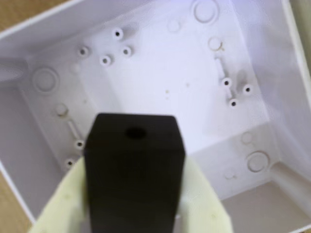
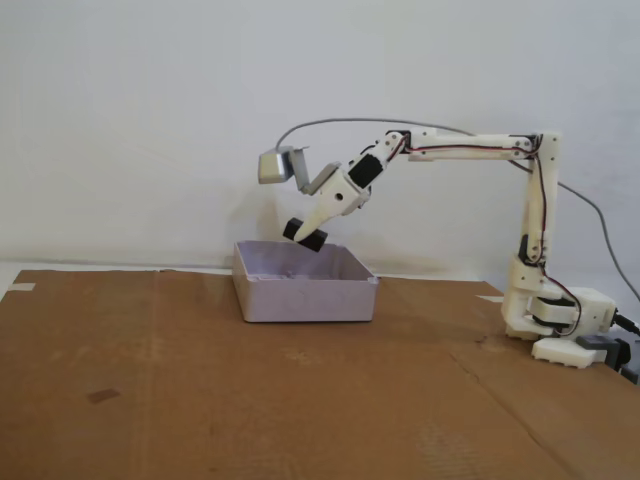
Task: Grasp a block and put it in the box.
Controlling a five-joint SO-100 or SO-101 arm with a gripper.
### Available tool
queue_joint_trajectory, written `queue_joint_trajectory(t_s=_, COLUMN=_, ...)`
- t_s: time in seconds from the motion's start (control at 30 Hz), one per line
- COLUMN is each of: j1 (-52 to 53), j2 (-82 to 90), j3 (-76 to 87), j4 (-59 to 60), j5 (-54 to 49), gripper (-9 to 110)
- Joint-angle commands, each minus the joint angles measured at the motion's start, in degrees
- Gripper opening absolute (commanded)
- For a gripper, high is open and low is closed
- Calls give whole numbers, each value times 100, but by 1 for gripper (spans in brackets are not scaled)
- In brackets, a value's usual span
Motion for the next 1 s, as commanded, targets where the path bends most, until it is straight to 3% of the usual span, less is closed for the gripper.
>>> queue_joint_trajectory(t_s=0.0, j1=35, j2=167, j3=-729, j4=-272, j5=-158, gripper=7)
queue_joint_trajectory(t_s=0.97, j1=360, j2=-598, j3=-765, j4=-334, j5=-158, gripper=7)
